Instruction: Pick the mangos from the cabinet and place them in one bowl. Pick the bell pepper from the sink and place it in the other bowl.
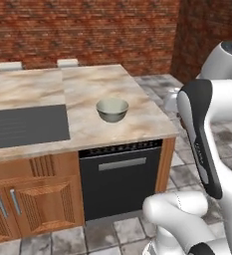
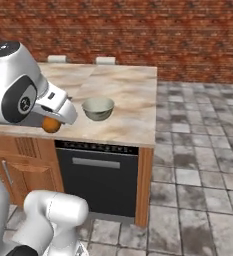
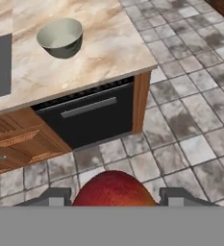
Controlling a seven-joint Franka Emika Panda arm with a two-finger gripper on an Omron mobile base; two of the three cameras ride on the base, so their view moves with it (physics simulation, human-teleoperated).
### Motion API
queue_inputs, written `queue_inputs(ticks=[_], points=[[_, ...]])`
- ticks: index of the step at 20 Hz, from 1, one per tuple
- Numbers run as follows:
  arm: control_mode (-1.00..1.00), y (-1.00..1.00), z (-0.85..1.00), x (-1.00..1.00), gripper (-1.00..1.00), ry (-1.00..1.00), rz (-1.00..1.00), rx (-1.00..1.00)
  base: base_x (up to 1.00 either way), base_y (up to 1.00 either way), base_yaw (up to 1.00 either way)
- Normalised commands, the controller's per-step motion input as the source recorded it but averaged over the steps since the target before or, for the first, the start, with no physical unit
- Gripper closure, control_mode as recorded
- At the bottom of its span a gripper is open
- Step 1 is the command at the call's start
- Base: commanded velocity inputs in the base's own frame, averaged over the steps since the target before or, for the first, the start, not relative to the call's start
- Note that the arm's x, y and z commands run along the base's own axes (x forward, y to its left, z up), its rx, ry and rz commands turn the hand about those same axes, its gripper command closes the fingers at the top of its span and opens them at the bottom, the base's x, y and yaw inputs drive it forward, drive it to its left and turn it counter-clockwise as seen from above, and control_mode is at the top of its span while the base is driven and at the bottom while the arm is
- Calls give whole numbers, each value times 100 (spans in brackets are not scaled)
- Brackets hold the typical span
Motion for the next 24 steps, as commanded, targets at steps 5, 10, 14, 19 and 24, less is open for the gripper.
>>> queue_inputs(ticks=[5, 10, 14, 19, 24], points=[[100, 0, 0, 0, 100, 0, 0, 0, 64, 74, -13], [100, 0, 0, 0, 100, 0, 0, 0, 30, 5, -15], [100, 0, 0, 0, 100, 0, 0, 0, 28, -4, -10], [100, 0, 0, 0, 100, 0, 0, 0, 61, 20, -9], [100, 0, 0, 0, 100, 0, 0, 0, 54, 29, -3]])
